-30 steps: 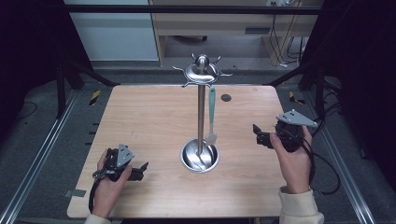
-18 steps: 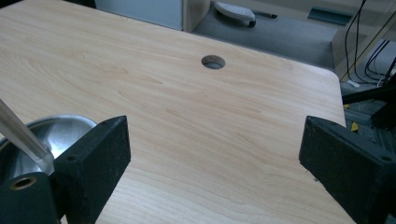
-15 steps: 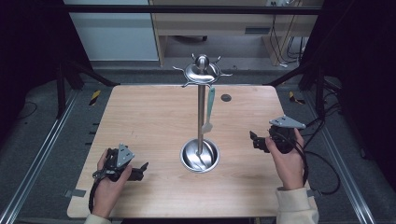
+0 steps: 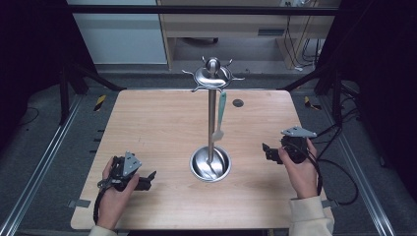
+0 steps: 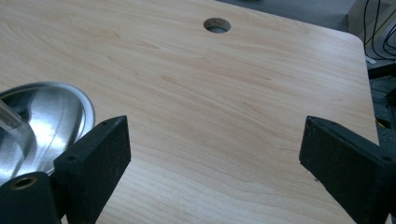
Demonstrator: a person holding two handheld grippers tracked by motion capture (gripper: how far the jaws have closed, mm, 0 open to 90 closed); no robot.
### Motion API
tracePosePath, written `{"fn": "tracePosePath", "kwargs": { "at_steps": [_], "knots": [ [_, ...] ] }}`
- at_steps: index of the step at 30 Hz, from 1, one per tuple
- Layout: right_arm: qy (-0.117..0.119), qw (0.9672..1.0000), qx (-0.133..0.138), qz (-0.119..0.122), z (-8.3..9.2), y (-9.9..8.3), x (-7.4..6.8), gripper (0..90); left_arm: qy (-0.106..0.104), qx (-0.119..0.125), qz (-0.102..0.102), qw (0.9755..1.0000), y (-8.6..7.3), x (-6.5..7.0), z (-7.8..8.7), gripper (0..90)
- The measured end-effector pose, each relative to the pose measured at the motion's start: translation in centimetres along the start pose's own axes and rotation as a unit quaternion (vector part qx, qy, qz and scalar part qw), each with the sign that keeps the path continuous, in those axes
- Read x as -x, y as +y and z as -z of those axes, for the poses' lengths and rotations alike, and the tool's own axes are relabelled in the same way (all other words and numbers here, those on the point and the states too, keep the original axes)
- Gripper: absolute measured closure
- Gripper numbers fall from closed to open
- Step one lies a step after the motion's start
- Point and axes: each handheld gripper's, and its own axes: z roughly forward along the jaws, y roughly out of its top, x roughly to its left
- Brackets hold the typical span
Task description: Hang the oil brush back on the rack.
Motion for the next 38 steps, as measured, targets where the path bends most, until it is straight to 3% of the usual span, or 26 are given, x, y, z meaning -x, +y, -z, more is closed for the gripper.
{"fn": "tracePosePath", "kwargs": {
  "at_steps": [19,28,38],
  "knots": [
    [0.032,0.9982,-0.048,0.013,-3.9,-2.8,-1.3,10.7,0.001,-0.001,-0.002,1.0,0.0,0.1,0.0,2.6],
    [0.06,0.9971,-0.046,-0.01,-5.3,-3.7,-1.6,11.2,0.001,-0.002,-0.004,1.0,0.0,0.1,0.0,2.5],
    [0.076,0.9957,-0.053,-0.007,-5.8,-3.9,-2.1,11.0,0.002,-0.002,-0.003,1.0,0.0,0.1,0.0,2.5]
  ]
}}
